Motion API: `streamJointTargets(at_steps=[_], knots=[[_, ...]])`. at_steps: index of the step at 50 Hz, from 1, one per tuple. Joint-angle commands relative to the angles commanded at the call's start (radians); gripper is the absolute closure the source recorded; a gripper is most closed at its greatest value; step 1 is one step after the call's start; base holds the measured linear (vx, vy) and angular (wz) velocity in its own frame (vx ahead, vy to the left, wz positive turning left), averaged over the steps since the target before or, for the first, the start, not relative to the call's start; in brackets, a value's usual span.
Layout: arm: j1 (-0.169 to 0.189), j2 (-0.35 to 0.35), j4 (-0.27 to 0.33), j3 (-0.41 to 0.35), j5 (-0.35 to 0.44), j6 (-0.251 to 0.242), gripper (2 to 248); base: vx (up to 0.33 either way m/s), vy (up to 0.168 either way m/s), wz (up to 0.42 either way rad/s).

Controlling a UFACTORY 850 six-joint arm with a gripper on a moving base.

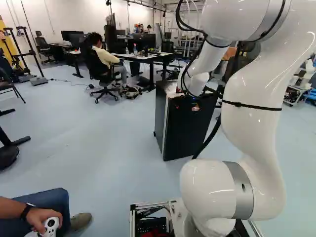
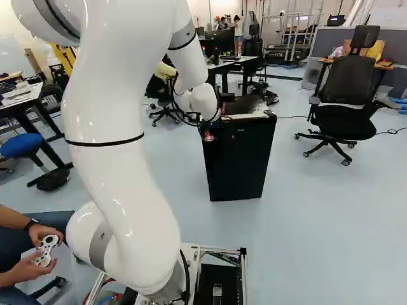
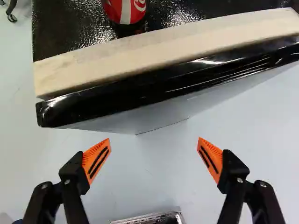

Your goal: Grab a drink from the fridge

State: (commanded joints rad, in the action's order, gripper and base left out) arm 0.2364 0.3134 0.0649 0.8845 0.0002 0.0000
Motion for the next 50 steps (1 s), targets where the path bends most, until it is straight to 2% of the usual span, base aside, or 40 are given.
streamJointTargets(at_steps=[13, 29, 50], knots=[[0.004, -0.055, 0.0, -0.068, 0.071, 0.0, 3, 0.0, 0.0, 0.0], [0.001, -0.119, 0.0, -0.144, 0.228, 0.0, 3, 0.0, 0.0, 0.0], [-0.012, -0.132, 0.0, -0.158, 0.449, 0.0, 3, 0.0, 0.0, 0.0]])
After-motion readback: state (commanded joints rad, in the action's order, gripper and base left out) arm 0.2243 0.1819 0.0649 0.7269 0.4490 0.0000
